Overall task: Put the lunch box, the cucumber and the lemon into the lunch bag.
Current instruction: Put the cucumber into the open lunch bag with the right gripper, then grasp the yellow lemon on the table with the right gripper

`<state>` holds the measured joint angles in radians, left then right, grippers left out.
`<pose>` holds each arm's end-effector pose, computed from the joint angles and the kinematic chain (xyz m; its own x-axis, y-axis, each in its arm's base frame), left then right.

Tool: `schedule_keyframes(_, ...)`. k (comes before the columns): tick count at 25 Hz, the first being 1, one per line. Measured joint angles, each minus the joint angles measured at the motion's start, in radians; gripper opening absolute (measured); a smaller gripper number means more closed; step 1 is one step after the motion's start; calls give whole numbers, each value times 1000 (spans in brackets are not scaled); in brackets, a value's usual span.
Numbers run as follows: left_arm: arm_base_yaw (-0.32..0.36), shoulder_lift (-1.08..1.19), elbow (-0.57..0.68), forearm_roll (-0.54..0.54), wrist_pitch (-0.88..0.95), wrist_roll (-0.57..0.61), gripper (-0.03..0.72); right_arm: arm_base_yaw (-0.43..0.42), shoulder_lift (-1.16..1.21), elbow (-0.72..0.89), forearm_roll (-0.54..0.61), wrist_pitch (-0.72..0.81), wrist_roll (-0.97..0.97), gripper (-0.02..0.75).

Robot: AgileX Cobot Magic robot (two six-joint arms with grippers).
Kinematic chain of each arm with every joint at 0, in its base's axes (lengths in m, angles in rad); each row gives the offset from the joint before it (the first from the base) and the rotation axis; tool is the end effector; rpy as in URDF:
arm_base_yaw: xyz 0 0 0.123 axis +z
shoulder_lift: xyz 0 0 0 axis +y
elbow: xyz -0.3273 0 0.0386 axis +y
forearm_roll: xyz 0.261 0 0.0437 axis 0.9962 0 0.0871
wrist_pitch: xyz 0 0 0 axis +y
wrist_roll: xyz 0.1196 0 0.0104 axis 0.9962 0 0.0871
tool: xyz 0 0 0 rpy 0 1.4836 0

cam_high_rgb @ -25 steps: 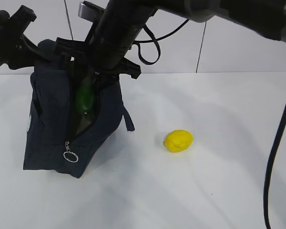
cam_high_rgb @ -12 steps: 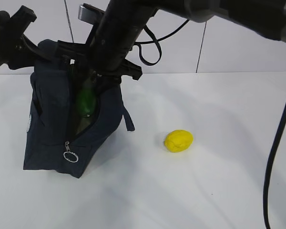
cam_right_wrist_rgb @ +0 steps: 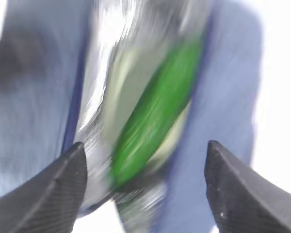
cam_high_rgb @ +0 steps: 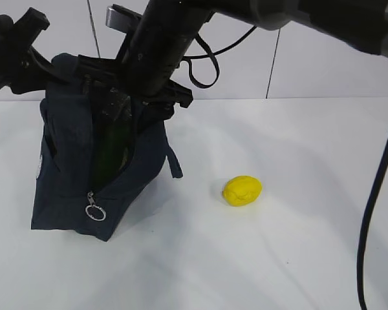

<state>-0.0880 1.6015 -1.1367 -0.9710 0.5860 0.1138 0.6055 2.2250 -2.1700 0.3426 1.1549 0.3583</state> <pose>0.3744 -0.0881 0.2993 -0.7692 -0.5537 -0.3189 -0.1673 0.6562 -0.7359 0.4267 0.3403 0.2867 -0.9580 -0.1069 -0.2660 -0.2232 0.8604 0.4581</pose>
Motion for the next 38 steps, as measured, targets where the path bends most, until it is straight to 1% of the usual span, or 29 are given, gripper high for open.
schedule_keyframes(4,0,0,0,0,0,0,-6,0,2,-58,-34,61,-47,570)
schedule_keyframes(6,0,0,0,0,0,0,-6,0,2,-117,-82,80,-77,570)
schedule_keyframes(9,0,0,0,0,0,0,-6,0,-2,-184,-186,85,-127,571)
schedule_keyframes(13,0,0,0,2,0,4,-6,0,-26,-192,-297,94,-147,571)
schedule_keyframes(17,0,0,0,18,10,6,-6,0,-39,-176,-335,95,-150,571)
schedule_keyframes(22,0,0,0,26,14,6,-6,0,-86,-67,-343,95,-166,571)
schedule_keyframes(26,0,0,0,28,14,8,-6,0,-153,80,-363,95,-188,571)
schedule_keyframes(32,0,0,0,30,18,22,-7,0,-295,351,-472,95,-217,573)
schedule_keyframes(35,0,0,0,30,18,24,-7,0,-335,444,-537,93,-219,573)
schedule_keyframes(38,0,0,0,30,20,26,-7,0,-345,492,-560,93,-222,573)
